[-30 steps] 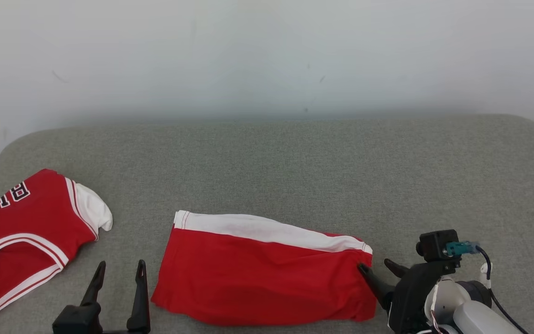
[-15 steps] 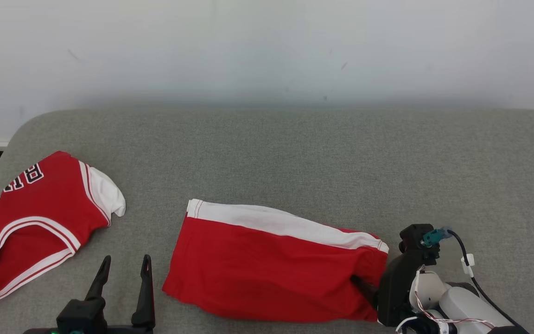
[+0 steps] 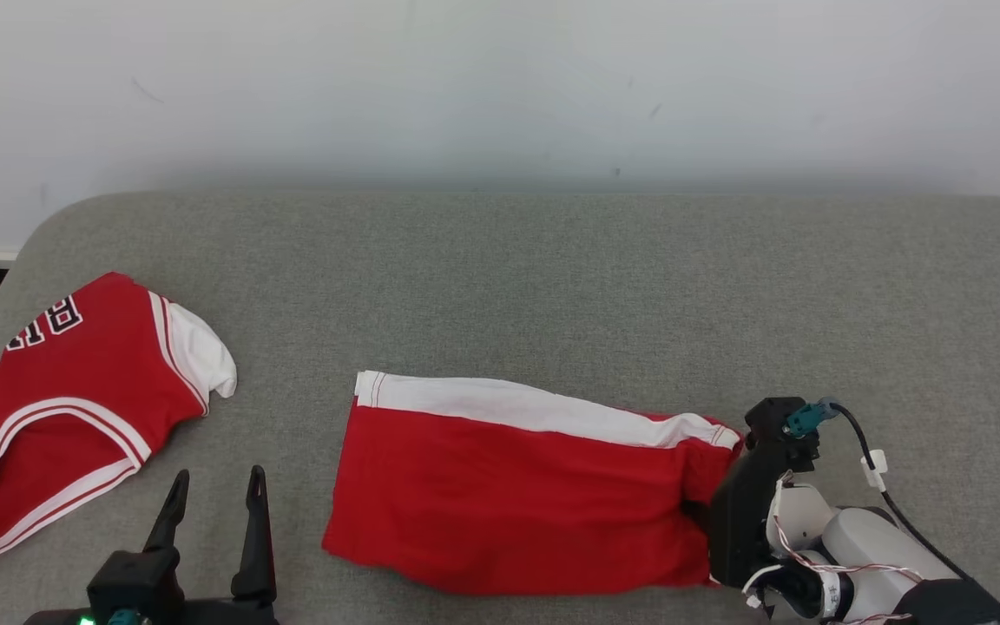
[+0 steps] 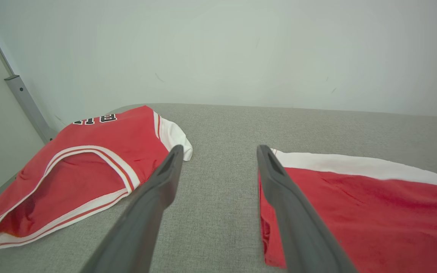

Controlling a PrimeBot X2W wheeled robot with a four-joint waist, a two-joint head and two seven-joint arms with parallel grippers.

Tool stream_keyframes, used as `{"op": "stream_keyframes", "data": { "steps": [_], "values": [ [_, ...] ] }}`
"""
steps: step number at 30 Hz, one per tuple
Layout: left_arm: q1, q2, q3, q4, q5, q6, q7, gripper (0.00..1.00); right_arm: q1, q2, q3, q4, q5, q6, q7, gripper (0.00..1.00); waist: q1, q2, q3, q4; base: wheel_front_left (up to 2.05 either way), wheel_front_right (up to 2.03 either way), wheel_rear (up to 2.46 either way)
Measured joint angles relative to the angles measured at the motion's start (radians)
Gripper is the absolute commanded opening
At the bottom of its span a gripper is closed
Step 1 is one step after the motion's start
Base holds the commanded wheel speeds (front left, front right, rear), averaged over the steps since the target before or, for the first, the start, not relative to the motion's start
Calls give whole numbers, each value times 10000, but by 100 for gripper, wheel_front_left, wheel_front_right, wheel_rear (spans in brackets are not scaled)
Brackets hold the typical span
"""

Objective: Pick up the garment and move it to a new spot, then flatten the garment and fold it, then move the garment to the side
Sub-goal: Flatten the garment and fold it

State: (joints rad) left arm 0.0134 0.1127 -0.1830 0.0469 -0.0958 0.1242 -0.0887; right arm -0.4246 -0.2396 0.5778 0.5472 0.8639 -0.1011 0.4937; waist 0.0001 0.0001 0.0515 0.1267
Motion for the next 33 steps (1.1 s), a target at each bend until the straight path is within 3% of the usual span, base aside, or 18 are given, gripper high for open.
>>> {"op": "stream_keyframes", "data": {
  "steps": [12,16,23,33],
  "values": [
    [12,-79,-12,13,-2,0,0,100,-423,-1937,-570,347,-109,447,56,0,-2,0,-95,-501,0,0,0],
    [21,-81,-15,71,-17,0,0,100,-574,-1870,-675,205,217,863,316,0,-1,0,-138,-657,0,0,0],
    [10,-159,-234,240,-35,-12,2,100,-564,-1321,-1062,-470,1912,1732,1300,0,-1,0,-228,-753,0,0,0],
    [-5,-209,-449,443,-104,-90,0,100,-553,-800,-1124,-1457,3041,1802,2414,0,-1,-1,-305,-531,0,0,0]
  ]
}}
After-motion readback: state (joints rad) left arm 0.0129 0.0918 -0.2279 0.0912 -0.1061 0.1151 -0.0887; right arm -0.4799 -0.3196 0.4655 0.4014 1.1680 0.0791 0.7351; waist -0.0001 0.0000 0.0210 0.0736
